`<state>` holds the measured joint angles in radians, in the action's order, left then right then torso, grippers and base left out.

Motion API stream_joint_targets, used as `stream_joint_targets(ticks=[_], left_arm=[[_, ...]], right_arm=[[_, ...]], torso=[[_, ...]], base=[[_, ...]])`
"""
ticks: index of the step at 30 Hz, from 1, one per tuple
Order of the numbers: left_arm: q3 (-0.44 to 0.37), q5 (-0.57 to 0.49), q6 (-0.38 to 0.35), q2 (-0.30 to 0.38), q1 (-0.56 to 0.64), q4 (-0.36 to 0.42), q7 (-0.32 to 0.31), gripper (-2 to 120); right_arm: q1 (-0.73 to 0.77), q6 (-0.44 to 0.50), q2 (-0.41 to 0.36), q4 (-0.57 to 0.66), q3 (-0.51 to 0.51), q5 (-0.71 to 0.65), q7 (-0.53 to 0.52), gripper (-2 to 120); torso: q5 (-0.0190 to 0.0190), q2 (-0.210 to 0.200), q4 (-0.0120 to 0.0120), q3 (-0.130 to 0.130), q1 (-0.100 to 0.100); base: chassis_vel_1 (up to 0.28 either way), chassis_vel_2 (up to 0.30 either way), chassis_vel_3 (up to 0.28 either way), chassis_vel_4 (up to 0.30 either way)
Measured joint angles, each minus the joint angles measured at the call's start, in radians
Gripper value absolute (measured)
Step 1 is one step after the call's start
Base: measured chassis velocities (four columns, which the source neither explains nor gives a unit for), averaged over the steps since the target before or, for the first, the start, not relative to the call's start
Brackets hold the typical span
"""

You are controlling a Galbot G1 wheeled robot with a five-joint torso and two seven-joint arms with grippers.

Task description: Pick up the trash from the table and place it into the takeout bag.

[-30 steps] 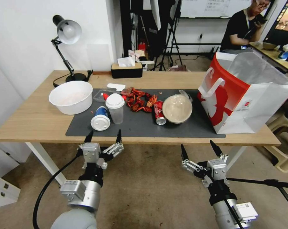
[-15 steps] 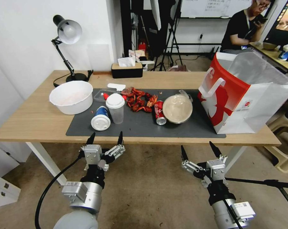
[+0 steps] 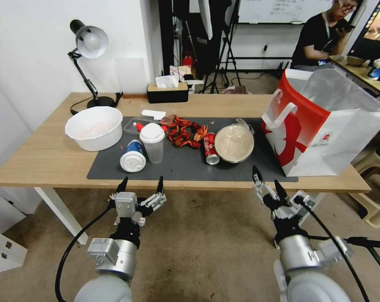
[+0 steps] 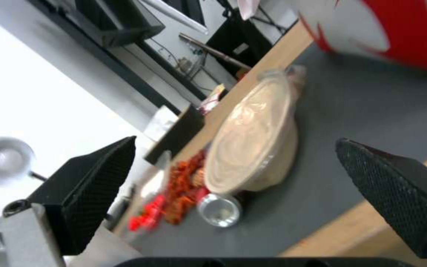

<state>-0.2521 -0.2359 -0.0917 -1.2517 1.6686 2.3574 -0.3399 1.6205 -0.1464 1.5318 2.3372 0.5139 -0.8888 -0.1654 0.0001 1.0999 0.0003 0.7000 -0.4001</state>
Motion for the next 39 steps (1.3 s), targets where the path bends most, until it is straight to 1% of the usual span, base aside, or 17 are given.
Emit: stream_joint_targets(ticks=[1, 4, 5, 6, 8, 9, 13, 17, 20, 27, 28, 29, 32, 33, 35, 36, 39], left_arm=[[0.002, -0.006, -0.002, 0.003, -0.008, -0.005, 0.0, 100], [0.004, -0.01, -0.003, 0.008, -0.015, -0.012, 0.0, 100], [0.005, -0.012, -0.004, 0.01, -0.016, -0.015, 0.0, 100], [0.005, -0.012, -0.004, 0.01, -0.016, -0.015, 0.0, 100], [0.011, -0.019, -0.004, 0.022, -0.023, -0.022, -0.001, 100], [0.012, -0.021, -0.004, 0.026, -0.025, -0.023, -0.001, 100], [0.005, -0.021, -0.002, 0.024, -0.013, -0.024, -0.001, 100], [0.0, -0.019, 0.0, 0.019, -0.007, -0.023, -0.002, 100], [-0.003, -0.017, 0.003, 0.012, 0.002, -0.022, -0.003, 100], [-0.01, -0.017, 0.013, 0.007, 0.009, -0.022, -0.008, 100], [-0.01, -0.017, 0.015, 0.005, 0.009, -0.024, -0.009, 100], [-0.01, -0.017, 0.015, 0.005, 0.009, -0.024, -0.009, 100], [-0.01, -0.017, 0.018, 0.002, 0.009, -0.029, -0.012, 100], [-0.01, -0.017, 0.018, 0.002, 0.009, -0.029, -0.012, 100], [-0.009, -0.017, 0.02, 0.001, 0.009, -0.032, -0.013, 100], [-0.009, -0.017, 0.02, 0.001, 0.009, -0.032, -0.013, 100], [-0.008, -0.017, 0.022, 0.002, 0.006, -0.04, -0.013, 100]], right_arm=[[-0.022, -0.009, 0.0, -0.014, 0.003, -0.041, -0.01, 100], [-0.063, -0.022, 0.002, -0.045, 0.007, -0.096, -0.028, 100], [-0.097, -0.03, 0.006, -0.077, 0.007, -0.126, -0.047, 100], [-0.097, -0.03, 0.006, -0.077, 0.007, -0.126, -0.047, 100], [-0.144, -0.042, 0.018, -0.135, 0.005, -0.156, -0.079, 100], [-0.156, -0.046, 0.021, -0.151, 0.002, -0.16, -0.09, 100], [-0.208, -0.061, 0.026, -0.201, -0.018, -0.174, -0.121, 100], [-0.245, -0.072, 0.033, -0.225, -0.026, -0.187, -0.149, 100], [-0.312, -0.097, 0.047, -0.263, -0.035, -0.228, -0.223, 100], [-0.376, -0.114, 0.052, -0.297, -0.041, -0.305, -0.28, 100], [-0.386, -0.124, 0.053, -0.301, -0.041, -0.328, -0.3, 95], [-0.386, -0.124, 0.053, -0.301, -0.041, -0.328, -0.3, 95], [-0.402, -0.136, 0.058, -0.315, -0.043, -0.354, -0.311, 82], [-0.402, -0.136, 0.058, -0.315, -0.043, -0.354, -0.311, 82], [-0.405, -0.138, 0.063, -0.318, -0.046, -0.359, -0.311, 70], [-0.405, -0.138, 0.063, -0.318, -0.046, -0.359, -0.311, 70], [-0.403, -0.141, 0.068, -0.318, -0.045, -0.368, -0.312, 57]], torso=[[-0.0001, 0.0, -0.0002, 0.0, 0.0], [-0.0003, 0.0, -0.0008, 0.0, 0.0], [-0.0002, 0.0, -0.0002, 0.0, 0.0], [-0.0002, 0.0, -0.0002, 0.0, 0.0], [-0.0002, 0.0, -0.0001, 0.0, 0.0], [-0.0003, 0.0, -0.001, 0.0, 0.0], [-0.0001, 0.0, -0.0001, 0.0, 0.0], [-0.0002, 0.0, -0.0003, 0.0, 0.0], [-0.0001, 0.0, -0.0002, 0.0, 0.0], [-0.0002, 0.0, -0.0003, 0.0, 0.0], [-0.0002, 0.0, -0.0003, 0.0, 0.0], [-0.0002, 0.0, -0.0003, 0.0, 0.0], [-0.0002, 0.0, -0.0003, 0.0, 0.0], [-0.0002, 0.0, -0.0003, 0.0, 0.0], [-0.0001, 0.0, -0.0003, 0.0, 0.0], [-0.0001, 0.0, -0.0003, 0.0, 0.0], [-0.0001, 0.0, -0.0003, 0.0, 0.0]], base=[[0.0, 0.0, 0.0, 0.0], [0.0, 0.0, 0.0, 0.0], [0.0, 0.0, 0.0, 0.0], [0.0, 0.0, 0.0, 0.0], [0.0, 0.0, 0.0, 0.0], [0.0, 0.0, 0.0, 0.0], [0.0, 0.0, 0.0, 0.0], [0.0, 0.0, 0.0, 0.0], [0.0, 0.0, 0.0, 0.0], [0.0, 0.0, 0.0, 0.0], [0.0, 0.0, 0.0, 0.0], [0.0, 0.0, 0.0, 0.0], [0.0, 0.0, 0.0, 0.0], [0.0, 0.0, 0.0, 0.0], [0.0, 0.0, 0.0, 0.0], [0.0, 0.0, 0.0, 0.0], [0.0, 0.0, 0.0, 0.0]])
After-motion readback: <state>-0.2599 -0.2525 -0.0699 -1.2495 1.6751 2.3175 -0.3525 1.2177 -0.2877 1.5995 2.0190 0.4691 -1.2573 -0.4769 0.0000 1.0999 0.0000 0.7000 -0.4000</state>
